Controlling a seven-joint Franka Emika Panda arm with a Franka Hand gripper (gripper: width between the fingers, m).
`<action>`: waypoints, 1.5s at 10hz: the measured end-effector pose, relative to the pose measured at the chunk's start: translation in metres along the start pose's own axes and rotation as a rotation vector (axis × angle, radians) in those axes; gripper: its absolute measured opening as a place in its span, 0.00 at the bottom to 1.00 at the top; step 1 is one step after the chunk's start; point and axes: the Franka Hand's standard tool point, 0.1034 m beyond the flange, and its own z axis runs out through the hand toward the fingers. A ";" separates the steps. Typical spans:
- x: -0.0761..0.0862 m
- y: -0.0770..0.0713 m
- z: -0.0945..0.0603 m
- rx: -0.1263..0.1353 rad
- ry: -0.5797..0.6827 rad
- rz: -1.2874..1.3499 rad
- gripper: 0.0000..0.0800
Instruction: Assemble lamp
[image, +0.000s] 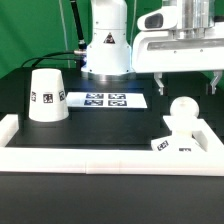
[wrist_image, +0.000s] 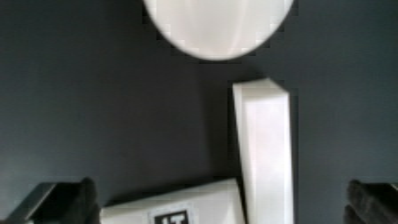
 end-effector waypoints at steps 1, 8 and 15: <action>-0.004 -0.001 0.004 0.000 0.004 -0.007 0.87; -0.018 0.012 0.008 -0.056 -0.346 -0.050 0.87; -0.020 0.007 0.009 -0.041 -0.598 -0.088 0.87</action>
Offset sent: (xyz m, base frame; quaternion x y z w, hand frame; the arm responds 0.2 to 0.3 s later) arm 0.0000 0.0000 0.0000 0.0000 0.0000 0.0000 1.0000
